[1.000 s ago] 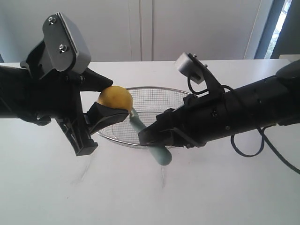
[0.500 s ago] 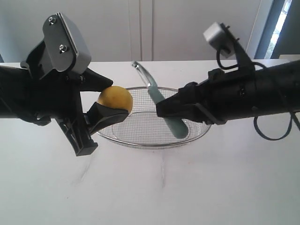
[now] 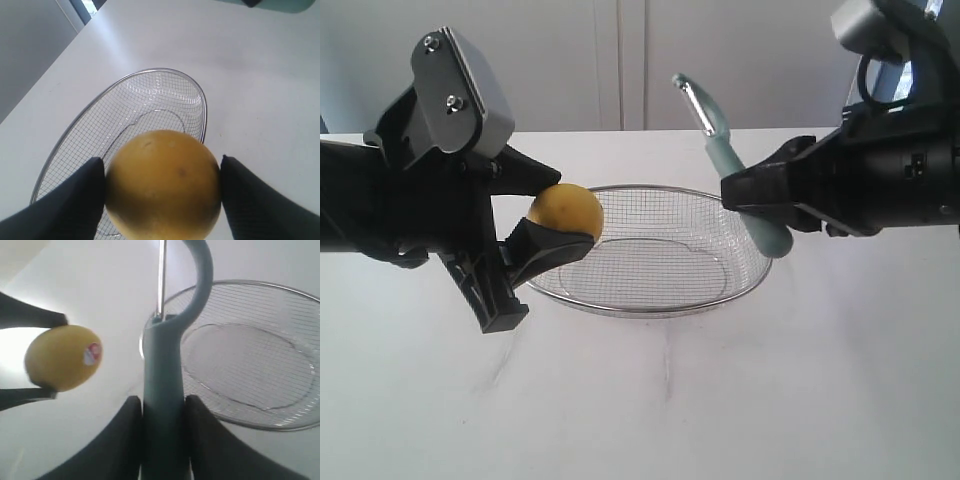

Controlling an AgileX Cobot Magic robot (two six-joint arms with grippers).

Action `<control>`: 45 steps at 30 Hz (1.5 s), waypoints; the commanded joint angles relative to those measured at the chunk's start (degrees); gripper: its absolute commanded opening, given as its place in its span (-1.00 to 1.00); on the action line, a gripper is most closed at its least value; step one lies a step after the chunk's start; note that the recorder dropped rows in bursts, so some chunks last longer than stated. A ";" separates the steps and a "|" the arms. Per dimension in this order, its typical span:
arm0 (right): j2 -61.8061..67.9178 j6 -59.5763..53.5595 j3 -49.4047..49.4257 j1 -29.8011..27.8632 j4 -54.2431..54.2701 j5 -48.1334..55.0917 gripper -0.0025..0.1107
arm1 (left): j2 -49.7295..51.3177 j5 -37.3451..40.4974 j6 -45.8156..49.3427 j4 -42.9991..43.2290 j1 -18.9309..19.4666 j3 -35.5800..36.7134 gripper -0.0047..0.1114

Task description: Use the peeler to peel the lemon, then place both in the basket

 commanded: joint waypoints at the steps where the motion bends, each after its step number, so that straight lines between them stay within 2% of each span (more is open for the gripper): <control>1: 1.76 5.51 -0.05 -0.39 -6.37 -2.77 -0.96 | -0.40 0.65 0.03 -1.46 -0.02 0.08 -0.92; 11: 14.61 5.63 0.06 -0.39 -2.56 1.38 -0.96 | -0.40 0.65 0.03 -1.46 -0.02 0.08 -0.92; 18: 21.41 -8.51 0.06 0.43 13.45 12.19 -0.96 | -0.40 0.65 0.03 -1.46 -0.02 0.08 -0.92; 26: 25.39 -12.13 0.06 4.20 20.41 17.26 -0.96 | -0.40 0.65 0.03 -1.46 -0.02 0.08 -0.92; 33: 25.51 -13.05 -0.31 4.33 22.47 21.43 -0.96 | -0.40 0.65 0.03 -1.46 -0.02 0.08 -0.92; 45: 23.27 -13.13 -0.85 4.22 22.07 20.61 -0.96 | -0.40 0.65 0.03 -1.46 -0.02 0.08 -0.92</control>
